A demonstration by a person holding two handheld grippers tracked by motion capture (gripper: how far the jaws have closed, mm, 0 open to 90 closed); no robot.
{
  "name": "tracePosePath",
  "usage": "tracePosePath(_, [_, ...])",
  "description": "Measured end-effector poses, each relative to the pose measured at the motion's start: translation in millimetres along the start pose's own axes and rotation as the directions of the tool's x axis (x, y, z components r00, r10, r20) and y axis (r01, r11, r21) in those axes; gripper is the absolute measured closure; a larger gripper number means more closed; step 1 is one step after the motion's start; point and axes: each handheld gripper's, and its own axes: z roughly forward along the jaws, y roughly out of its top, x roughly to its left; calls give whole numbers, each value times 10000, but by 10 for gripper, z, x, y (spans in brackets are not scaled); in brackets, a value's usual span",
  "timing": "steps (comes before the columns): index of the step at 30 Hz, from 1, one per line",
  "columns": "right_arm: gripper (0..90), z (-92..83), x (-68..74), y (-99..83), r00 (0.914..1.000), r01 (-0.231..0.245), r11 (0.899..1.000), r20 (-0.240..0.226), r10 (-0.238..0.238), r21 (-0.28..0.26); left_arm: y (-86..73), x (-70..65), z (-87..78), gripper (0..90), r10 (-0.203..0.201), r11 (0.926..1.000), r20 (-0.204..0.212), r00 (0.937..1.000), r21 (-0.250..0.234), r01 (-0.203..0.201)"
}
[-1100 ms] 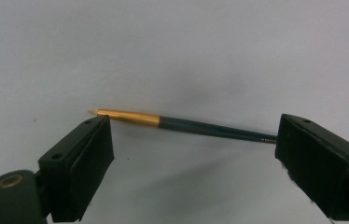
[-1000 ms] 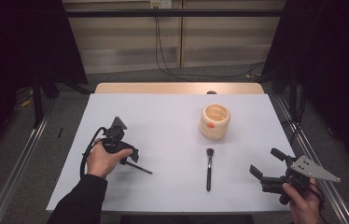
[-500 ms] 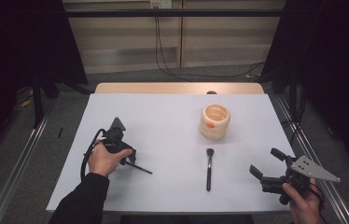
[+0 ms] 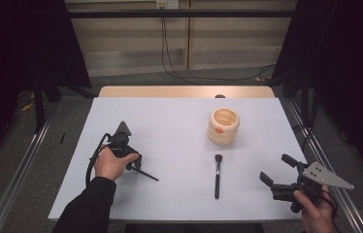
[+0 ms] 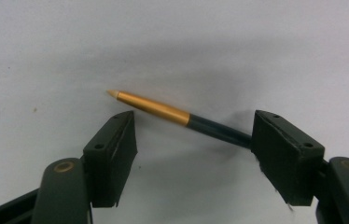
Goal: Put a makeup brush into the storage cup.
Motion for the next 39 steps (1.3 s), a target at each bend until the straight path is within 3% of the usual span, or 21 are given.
tracePosePath(3, [0,0,3,1,10000,4,10000,-11,-4,-6,15,-17,5,322,-119,9999,-231,9997,65,120])
tracePosePath(6, [0,0,3,1,10000,5,10000,-38,-5,31,37,-36,12,314,-432,9989,-187,9989,150,435])
tracePosePath(9, [0,2,4,1,10000,9,10000,-14,-9,3,57,-27,-15,340,-355,9993,185,9992,133,352])
tracePosePath(14, [0,1,3,0,10000,-23,10000,-33,23,30,60,11,-23,348,-553,9984,85,9984,-96,554])
tracePosePath(17, [0,0,6,1,10000,-4,10000,-53,5,47,82,32,-81,348,-648,9971,413,9970,-375,664])
tracePosePath(19, [0,3,5,1,10000,-8,10000,-31,8,37,89,23,-105,348,-791,9946,405,9960,-649,816])
tracePosePath(20, [0,2,2,1,10000,21,10000,-44,-21,46,95,35,-106,349,-691,9961,352,9970,-525,709])
tracePosePath(21, [0,1,2,0,10000,12,10000,-32,-12,45,104,32,-88,352,-868,9947,359,9956,-519,886])
tracePosePath(24, [0,2,2,0,10000,26,10000,-68,-26,58,149,41,-112,352,-617,9953,225,9978,-739,632])
tracePosePath(25, [0,3,3,0,9999,47,10000,-91,-46,51,163,28,-123,352,-875,9921,314,9957,-874,900])
tracePosePath(26, [0,2,5,0,9999,32,10000,-96,-31,63,163,28,-123,357,-875,9921,314,9957,-874,900])
tracePosePath(30, [1,3,1,0,10000,27,10000,-76,-26,60,244,-45,-119,366,-804,9903,190,9966,-1124,820])
tracePosePath(34, [2,0,4,0,10000,14,10000,-69,-14,34,341,-142,23,387,-923,9939,-337,9952,-633,900])
tracePosePath(37, [2,-1,-2,-2,10000,-4,10000,-77,5,30,348,-166,50,403,-822,9950,-643,9945,-626,782])
tracePosePath(38, [2,-2,-5,-2,10000,2,10000,-66,-2,27,348,-196,58,443,-705,9958,-1026,9922,-655,640])
tracePosePath(39, [2,-2,-5,-2,10000,2,10000,-66,-2,27,348,-196,58,482,-705,9958,-1026,9922,-655,640])
